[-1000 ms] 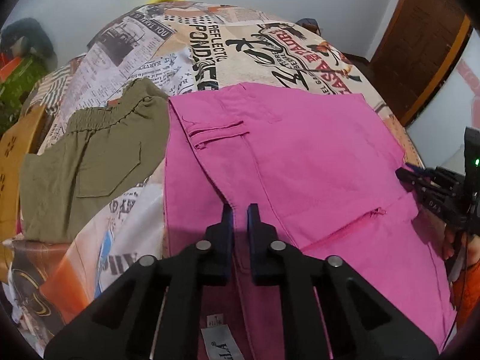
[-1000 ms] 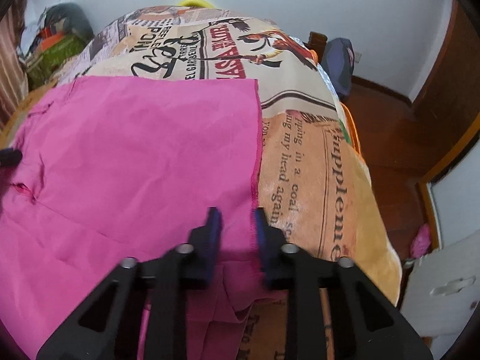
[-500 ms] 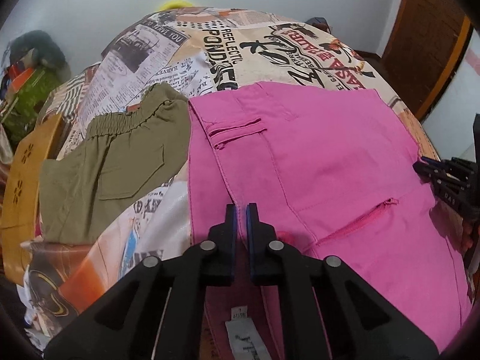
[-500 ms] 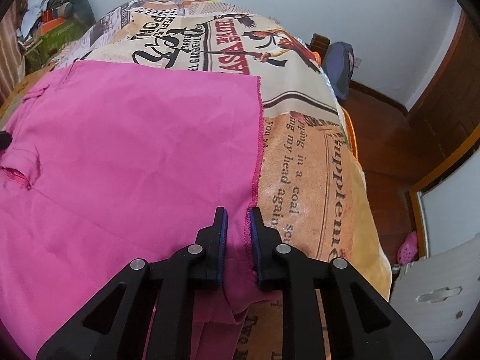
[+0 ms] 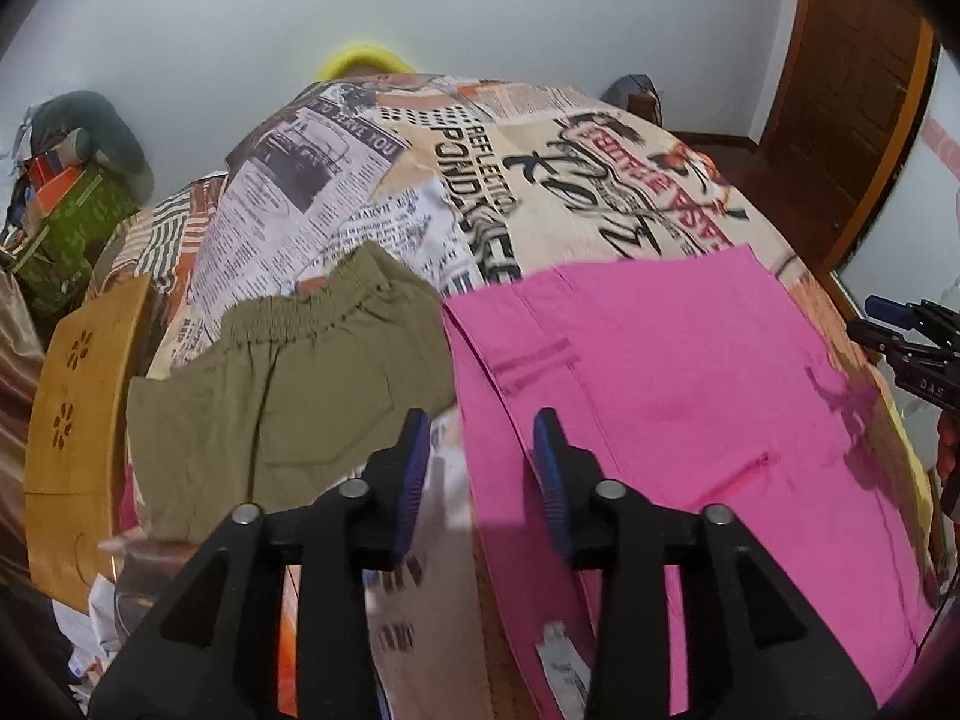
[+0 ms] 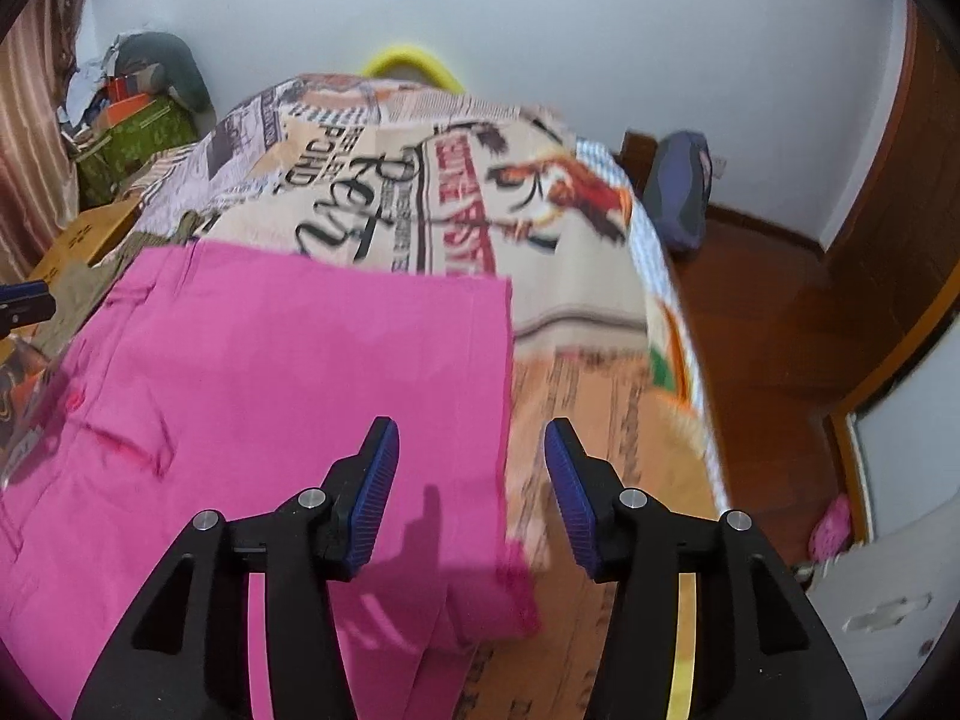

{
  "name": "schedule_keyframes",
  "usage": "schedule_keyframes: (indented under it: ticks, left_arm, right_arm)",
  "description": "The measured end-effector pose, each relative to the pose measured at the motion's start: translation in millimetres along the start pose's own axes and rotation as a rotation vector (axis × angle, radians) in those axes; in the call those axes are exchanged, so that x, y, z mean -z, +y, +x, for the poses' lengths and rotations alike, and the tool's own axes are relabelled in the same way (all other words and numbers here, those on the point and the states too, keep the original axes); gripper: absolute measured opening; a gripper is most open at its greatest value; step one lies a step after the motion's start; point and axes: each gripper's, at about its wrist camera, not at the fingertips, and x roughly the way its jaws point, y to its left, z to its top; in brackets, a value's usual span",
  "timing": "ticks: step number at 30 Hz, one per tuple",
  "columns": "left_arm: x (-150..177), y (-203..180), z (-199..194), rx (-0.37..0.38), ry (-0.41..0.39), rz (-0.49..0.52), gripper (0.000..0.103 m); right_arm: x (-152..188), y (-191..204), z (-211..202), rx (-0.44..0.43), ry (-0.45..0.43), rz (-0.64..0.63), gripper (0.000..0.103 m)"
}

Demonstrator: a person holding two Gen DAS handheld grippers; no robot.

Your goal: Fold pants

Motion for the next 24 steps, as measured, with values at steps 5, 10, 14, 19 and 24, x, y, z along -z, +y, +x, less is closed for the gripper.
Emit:
schedule_keyframes:
  ticks: [5, 10, 14, 19, 24]
  left_arm:
    - [-21, 7, 25, -0.013, 0.009, -0.012, 0.04]
    - [-35, 15, 61, 0.035, 0.056, -0.045, 0.04]
    - [-41, 21, 85, 0.064, 0.088, -0.058, 0.04]
    - [-44, 30, 107, 0.105, 0.121, -0.08, 0.04]
    - [-47, 33, 119, 0.147, 0.131, -0.102, 0.042]
  right_arm:
    - [-19, -3, 22, -0.002, 0.001, -0.005, 0.047]
    - [-32, -7, 51, -0.011, 0.025, -0.007, 0.047]
    - [-40, -13, 75, -0.005, 0.044, -0.007, 0.047]
    - [-48, -22, 101, -0.022, 0.071, 0.004, 0.047]
    - [-56, -20, 117, -0.06, 0.082, -0.006, 0.047]
